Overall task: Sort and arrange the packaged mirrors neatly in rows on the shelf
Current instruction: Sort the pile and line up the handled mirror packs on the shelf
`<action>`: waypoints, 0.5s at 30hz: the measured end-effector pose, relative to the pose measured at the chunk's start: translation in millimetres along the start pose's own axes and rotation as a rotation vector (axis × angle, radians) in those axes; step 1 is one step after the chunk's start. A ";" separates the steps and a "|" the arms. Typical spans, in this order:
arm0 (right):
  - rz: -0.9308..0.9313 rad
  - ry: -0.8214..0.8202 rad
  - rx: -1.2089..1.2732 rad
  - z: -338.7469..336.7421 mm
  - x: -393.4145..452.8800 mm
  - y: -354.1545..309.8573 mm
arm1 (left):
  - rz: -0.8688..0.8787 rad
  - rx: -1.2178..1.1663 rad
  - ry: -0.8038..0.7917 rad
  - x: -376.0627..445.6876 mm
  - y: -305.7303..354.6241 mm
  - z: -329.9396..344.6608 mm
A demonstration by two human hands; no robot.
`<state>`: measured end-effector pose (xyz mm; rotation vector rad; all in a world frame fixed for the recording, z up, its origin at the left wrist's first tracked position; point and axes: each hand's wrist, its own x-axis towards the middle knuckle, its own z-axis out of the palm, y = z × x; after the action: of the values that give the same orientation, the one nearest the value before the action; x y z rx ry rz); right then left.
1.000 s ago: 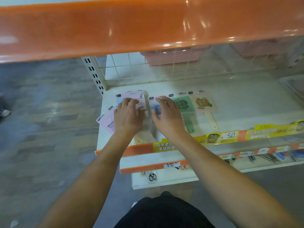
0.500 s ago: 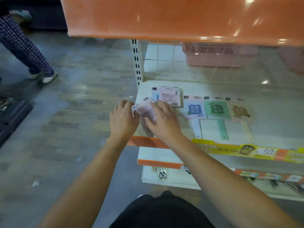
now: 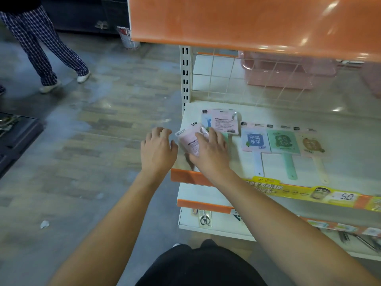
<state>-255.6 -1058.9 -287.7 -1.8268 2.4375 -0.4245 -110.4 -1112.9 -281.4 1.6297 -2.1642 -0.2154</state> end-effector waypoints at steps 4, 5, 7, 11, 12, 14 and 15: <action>0.017 0.022 -0.003 -4.6 0.6 -0.9 | 0.002 -0.013 -0.004 1.8 2.7 0.0; 0.023 0.020 0.010 -6.2 1.0 -1.0 | 0.004 -0.016 -0.005 2.1 4.1 -0.1; 0.032 0.041 0.050 -9.7 0.8 -0.5 | 0.016 -0.023 -0.004 2.8 7.5 -0.1; 0.058 0.182 0.098 -20.5 0.4 7.8 | 0.060 -0.039 0.002 7.2 21.0 0.4; 0.062 0.205 0.095 -24.1 1.0 10.6 | 0.066 -0.048 0.002 8.4 24.5 0.7; 0.095 0.216 0.085 -31.6 1.2 22.6 | 0.093 -0.063 -0.001 10.3 36.7 3.5; 0.115 0.220 0.082 -35.0 1.3 30.1 | 0.112 -0.068 -0.003 10.8 43.7 5.5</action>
<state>-291.6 -1046.1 -261.8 -1.6784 2.6041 -0.7409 -153.6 -1110.7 -267.8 1.4668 -2.2173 -0.2551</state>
